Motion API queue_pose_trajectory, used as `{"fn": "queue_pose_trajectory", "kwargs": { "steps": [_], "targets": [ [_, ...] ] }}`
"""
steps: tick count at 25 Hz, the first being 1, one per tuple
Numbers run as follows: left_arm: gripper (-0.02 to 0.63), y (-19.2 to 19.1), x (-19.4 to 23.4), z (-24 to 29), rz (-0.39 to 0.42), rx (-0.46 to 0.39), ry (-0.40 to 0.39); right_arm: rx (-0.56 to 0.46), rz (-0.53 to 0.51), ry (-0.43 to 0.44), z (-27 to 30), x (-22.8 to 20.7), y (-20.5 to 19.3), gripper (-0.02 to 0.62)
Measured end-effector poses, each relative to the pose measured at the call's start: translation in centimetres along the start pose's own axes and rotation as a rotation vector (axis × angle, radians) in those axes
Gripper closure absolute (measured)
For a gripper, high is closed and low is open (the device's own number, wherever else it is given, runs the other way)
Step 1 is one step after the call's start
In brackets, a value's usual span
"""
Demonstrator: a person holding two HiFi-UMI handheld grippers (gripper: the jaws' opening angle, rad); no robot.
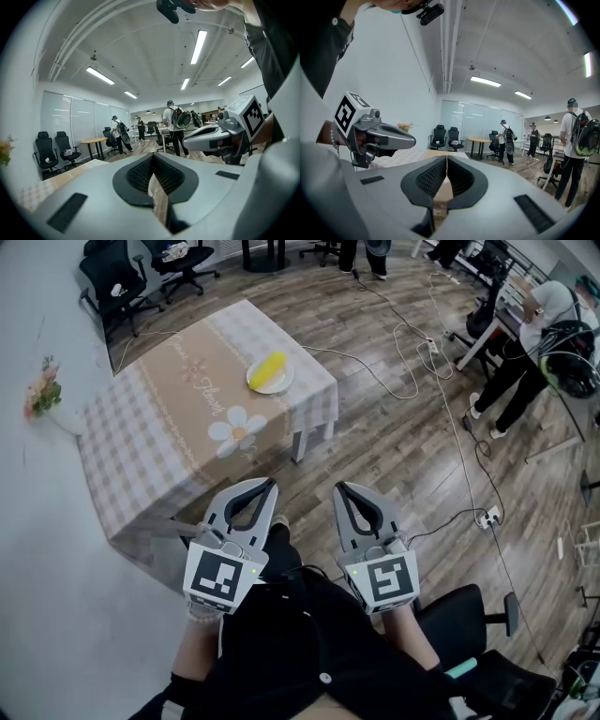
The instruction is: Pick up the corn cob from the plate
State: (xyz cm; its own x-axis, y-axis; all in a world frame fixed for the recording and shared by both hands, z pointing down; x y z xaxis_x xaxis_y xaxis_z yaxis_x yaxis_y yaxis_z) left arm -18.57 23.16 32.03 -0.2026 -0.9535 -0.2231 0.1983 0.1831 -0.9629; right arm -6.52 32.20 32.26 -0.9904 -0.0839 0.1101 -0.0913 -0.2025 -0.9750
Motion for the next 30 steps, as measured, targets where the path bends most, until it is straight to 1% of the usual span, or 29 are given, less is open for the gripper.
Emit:
{"fn": "queue_pose_trajectory", "kwargs": {
  "steps": [3,7,10,12,17,27,30],
  "targets": [
    [0.593,-0.1,0.1,0.5,0.0,-0.003,-0.005,0.011,0.009,-0.019,0.1,-0.3,0.0,0.554],
    [0.594,-0.2,0.6,1.3,0.002,-0.01,-0.013,-0.005,0.006,-0.006,0.8,-0.7,-0.5,0.554],
    [0.594,-0.1,1.0,2.0,-0.021,-0.001,-0.007,0.003,0.014,-0.027,1.5,-1.4,0.0,0.554],
    [0.594,-0.1,1.5,2.5,-0.021,0.0,-0.006,0.01,0.013,-0.022,2.1,-1.7,0.0,0.554],
    [0.594,-0.2,3.2,4.5,0.01,-0.014,-0.017,-0.013,0.003,0.001,4.1,-2.7,-0.1,0.554],
    [0.594,-0.3,7.0,9.4,0.007,-0.021,-0.046,0.029,-0.004,-0.008,9.0,-5.7,0.9,0.554],
    [0.594,0.3,8.7,10.4,0.005,-0.027,-0.047,0.032,-0.008,-0.009,10.6,-6.1,1.9,0.554]
  ]
}}
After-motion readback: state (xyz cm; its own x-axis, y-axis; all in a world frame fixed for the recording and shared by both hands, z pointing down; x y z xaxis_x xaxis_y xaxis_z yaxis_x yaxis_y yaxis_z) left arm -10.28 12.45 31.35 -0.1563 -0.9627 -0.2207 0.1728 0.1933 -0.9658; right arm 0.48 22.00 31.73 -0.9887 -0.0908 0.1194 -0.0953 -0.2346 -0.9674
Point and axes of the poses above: the fingertips, and each gripper's own axes: z forward along the fingers, x to its left, y out of its top, the point moved 5 cm from there along -z, backward along the fingers, and after that the axes turned 2 degrees about z, right-handed, at the moved point
